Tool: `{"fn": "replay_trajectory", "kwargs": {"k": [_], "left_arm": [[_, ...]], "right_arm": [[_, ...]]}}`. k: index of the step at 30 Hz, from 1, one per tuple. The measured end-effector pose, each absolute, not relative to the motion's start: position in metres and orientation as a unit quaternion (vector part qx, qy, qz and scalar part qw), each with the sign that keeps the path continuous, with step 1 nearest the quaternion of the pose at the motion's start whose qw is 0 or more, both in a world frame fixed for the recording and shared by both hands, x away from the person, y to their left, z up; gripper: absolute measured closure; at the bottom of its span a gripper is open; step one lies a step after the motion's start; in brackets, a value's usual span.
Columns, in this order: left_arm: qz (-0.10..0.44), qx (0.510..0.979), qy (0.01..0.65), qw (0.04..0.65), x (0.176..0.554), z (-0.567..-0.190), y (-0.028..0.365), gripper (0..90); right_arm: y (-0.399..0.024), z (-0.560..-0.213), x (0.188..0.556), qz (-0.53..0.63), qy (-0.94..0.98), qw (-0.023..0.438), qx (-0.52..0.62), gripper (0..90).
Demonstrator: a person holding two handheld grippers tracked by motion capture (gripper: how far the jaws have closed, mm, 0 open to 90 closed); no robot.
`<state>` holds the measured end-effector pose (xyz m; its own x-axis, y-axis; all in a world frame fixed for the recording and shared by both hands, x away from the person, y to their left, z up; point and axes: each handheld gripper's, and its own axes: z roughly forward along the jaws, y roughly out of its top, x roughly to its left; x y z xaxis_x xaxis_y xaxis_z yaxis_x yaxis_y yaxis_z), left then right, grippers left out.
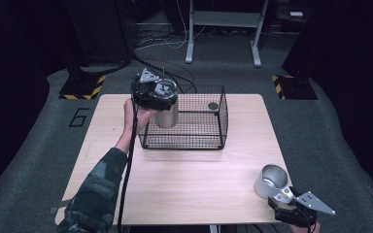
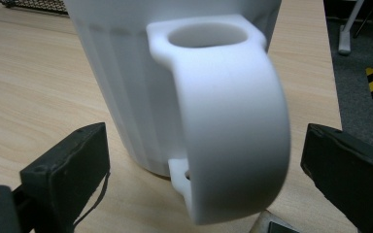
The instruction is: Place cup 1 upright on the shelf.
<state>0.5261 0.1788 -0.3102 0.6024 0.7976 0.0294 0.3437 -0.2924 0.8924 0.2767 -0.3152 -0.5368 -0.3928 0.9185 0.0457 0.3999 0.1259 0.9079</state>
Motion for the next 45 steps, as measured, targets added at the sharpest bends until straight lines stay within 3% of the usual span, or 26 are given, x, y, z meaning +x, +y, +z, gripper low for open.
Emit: {"fn": "replay_trajectory", "kwargs": {"k": [45], "left_arm": [[0.253, 0.755, 0.446, 0.409, 0.569, -0.379, 0.157, 3.8]], "right_arm": [[-0.316, -0.537, 0.276, 0.461, 0.697, 0.279, 0.473, 3.0]]}}
